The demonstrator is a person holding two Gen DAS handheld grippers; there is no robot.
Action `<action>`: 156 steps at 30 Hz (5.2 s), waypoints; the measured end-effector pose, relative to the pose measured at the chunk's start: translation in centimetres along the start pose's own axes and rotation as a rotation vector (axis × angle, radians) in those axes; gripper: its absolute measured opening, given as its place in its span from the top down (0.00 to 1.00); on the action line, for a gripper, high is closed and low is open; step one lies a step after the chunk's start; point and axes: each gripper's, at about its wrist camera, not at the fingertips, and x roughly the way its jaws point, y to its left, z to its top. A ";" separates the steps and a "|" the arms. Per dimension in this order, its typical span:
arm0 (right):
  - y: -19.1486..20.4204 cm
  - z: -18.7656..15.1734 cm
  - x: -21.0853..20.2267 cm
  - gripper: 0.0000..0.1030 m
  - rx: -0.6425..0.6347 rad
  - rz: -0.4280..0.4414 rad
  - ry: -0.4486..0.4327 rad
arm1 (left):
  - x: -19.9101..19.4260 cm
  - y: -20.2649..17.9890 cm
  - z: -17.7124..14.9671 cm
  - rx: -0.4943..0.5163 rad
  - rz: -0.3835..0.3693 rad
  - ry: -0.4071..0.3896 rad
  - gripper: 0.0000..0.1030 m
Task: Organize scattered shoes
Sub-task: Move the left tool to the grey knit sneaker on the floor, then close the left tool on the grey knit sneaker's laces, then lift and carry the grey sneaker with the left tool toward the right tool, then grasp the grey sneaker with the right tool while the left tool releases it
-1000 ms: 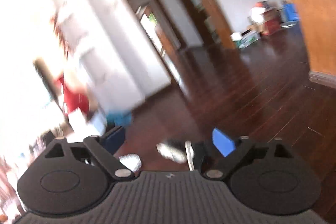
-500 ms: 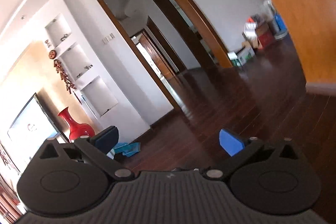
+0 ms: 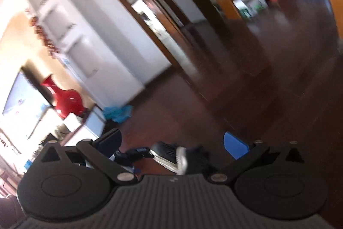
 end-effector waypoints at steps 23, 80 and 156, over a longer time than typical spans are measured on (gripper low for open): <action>-4.2 -1.5 1.2 0.00 0.299 -0.025 0.198 | 5.2 9.3 -2.2 -0.036 0.218 0.146 0.48; -6.3 -3.3 2.1 0.00 0.325 -0.040 0.376 | -2.6 5.4 1.2 0.239 0.007 0.073 0.69; -22.4 -8.5 1.2 0.33 -0.578 -0.303 0.963 | -12.7 -15.5 -44.1 0.596 -0.361 0.483 0.20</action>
